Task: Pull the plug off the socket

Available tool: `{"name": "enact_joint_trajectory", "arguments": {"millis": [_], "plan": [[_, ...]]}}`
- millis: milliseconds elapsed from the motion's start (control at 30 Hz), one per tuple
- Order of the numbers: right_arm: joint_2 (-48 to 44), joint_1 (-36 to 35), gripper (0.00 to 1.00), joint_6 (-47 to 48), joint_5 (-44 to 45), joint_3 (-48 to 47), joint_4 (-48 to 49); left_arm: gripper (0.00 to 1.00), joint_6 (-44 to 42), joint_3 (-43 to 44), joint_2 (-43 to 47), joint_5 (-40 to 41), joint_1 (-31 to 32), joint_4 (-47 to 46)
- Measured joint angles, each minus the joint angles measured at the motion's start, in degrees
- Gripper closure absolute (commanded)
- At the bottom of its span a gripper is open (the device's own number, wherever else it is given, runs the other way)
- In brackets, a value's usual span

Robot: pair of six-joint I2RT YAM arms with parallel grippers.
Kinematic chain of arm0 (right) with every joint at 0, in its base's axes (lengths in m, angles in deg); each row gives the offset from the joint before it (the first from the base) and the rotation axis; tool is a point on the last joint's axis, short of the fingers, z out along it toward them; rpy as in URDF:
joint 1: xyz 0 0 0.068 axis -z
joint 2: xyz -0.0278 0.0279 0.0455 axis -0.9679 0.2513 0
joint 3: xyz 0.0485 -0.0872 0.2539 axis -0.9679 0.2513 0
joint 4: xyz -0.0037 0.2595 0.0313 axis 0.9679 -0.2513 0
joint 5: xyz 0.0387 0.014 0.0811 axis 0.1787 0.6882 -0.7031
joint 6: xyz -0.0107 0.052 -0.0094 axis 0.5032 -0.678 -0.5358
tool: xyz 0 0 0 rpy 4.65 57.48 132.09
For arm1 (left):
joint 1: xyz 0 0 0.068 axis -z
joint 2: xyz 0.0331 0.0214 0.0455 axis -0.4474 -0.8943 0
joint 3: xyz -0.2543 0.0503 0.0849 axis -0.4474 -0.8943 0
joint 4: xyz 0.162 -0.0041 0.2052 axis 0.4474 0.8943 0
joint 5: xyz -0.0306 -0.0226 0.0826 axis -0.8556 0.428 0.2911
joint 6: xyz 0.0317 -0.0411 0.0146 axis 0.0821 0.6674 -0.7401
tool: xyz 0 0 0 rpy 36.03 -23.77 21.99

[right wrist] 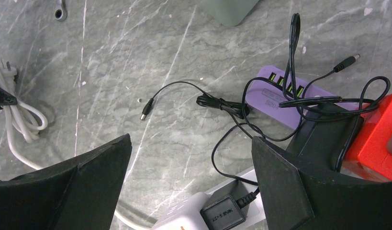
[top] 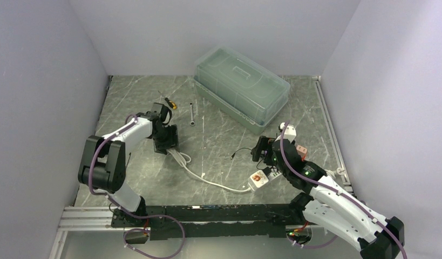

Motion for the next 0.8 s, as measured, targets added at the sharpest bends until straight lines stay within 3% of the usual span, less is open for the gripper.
{"name": "enact_joint_trajectory", "arguments": {"millis": [267,333,433,667,800], "plan": [[-0.11,0.00,0.00,-0.22,-1.86,0.68,0.04,0.87,0.46,6.49,-6.80,1.60,0.02,2.51],[-0.31,0.00,0.00,-0.20,-2.69,0.98,0.09,0.92,0.42,7.87,-7.61,2.40,-0.44,2.91],[-1.11,0.00,0.00,-0.20,-3.82,1.49,0.11,0.96,0.39,9.53,-8.61,2.73,-3.10,3.06],[-2.73,0.00,0.00,0.09,-5.31,1.68,0.11,0.96,0.46,10.62,-8.94,3.56,-17.49,2.10],[-2.64,0.04,0.00,0.24,-6.16,2.05,0.42,0.96,-0.11,12.39,-8.98,9.27,-20.02,2.40]]}}
